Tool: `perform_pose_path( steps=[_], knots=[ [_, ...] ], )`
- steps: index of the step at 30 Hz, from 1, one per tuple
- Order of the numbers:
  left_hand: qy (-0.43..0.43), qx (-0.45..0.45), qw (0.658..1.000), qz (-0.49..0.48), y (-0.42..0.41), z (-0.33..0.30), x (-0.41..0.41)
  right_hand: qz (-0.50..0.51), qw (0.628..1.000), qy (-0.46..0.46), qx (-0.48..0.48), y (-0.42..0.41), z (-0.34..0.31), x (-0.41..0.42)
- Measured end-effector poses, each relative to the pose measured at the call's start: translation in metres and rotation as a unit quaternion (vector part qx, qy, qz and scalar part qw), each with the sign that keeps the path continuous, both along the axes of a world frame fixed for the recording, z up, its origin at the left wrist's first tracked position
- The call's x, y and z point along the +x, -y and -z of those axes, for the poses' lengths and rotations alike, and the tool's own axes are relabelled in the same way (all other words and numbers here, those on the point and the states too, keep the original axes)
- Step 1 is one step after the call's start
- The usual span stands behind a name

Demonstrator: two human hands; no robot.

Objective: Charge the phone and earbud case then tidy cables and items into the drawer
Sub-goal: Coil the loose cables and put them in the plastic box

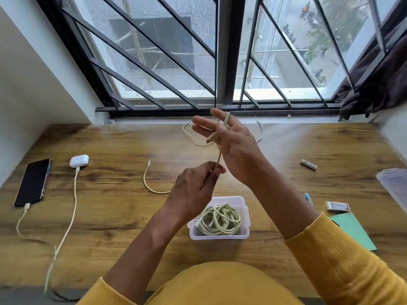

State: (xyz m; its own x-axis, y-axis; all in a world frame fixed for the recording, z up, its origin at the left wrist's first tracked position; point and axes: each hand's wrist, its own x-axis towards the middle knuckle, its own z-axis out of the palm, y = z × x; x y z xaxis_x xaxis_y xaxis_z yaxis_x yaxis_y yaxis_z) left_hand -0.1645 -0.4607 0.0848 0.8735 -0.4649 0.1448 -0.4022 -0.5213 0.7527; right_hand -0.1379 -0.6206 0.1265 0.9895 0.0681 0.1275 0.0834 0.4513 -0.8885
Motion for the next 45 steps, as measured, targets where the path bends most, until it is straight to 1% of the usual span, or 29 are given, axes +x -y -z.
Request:
perform_pose_path(
  steps=[3,6,9,12,15,17,20,23,25,28,31,34,36,38,41,43,45],
  knots=[
    [0.036,0.04,0.999,0.001,-0.007,-0.017,0.008,0.042,0.991,0.012,-0.128,0.0,0.009,0.001],
    [0.081,0.066,0.994,-0.026,-0.019,-0.031,0.018,0.054,0.965,0.01,-0.256,0.001,0.013,-0.004],
    [0.094,0.093,0.991,-0.028,-0.033,-0.045,0.029,0.014,0.949,-0.015,-0.316,0.0,0.016,-0.011],
    [0.058,0.093,0.994,-0.004,-0.045,-0.058,0.042,-0.05,0.935,-0.037,-0.35,-0.002,0.022,-0.016],
    [0.038,0.08,0.996,0.016,-0.053,-0.066,0.051,-0.119,0.928,-0.067,-0.347,-0.005,0.024,-0.022],
    [0.034,0.059,0.998,0.017,-0.055,-0.066,0.056,-0.184,0.921,-0.079,-0.335,-0.007,0.019,-0.027],
    [0.007,0.008,1.0,0.016,-0.057,-0.057,0.063,-0.257,0.929,-0.063,-0.259,-0.006,0.011,-0.03],
    [-0.035,-0.08,0.996,0.009,-0.058,-0.045,0.062,-0.264,0.95,-0.036,-0.164,-0.001,0.004,-0.027],
    [-0.037,-0.116,0.992,-0.019,-0.056,-0.036,0.056,-0.238,0.964,-0.02,-0.113,0.0,-0.001,-0.025],
    [-0.022,-0.14,0.986,-0.09,-0.05,-0.02,0.045,-0.173,0.984,-0.02,-0.047,0.001,-0.007,-0.021],
    [-0.013,-0.128,0.983,-0.132,-0.04,-0.01,0.032,-0.122,0.993,-0.002,-0.005,0.002,-0.01,-0.013],
    [0.007,-0.078,0.991,-0.105,-0.028,-0.009,0.018,-0.083,0.996,0.004,0.044,0.0,-0.008,-0.006],
    [0.009,-0.051,0.995,-0.086,-0.018,-0.011,0.011,-0.061,0.995,-0.024,0.075,-0.002,-0.007,-0.003],
    [0.01,-0.039,0.998,-0.045,-0.012,-0.014,0.005,-0.036,0.994,-0.05,0.089,-0.002,-0.006,-0.001],
    [0.029,-0.005,0.999,0.038,-0.01,-0.022,-0.001,0.013,0.996,-0.059,0.069,-0.004,-0.001,0.001],
    [0.051,0.014,0.997,0.052,-0.013,-0.029,0.0,0.048,0.998,-0.047,0.007,-0.005,0.002,0.0],
    [0.078,0.012,0.996,0.034,-0.017,-0.038,0.006,0.074,0.993,-0.032,-0.082,-0.007,0.006,-0.003]
  ],
)
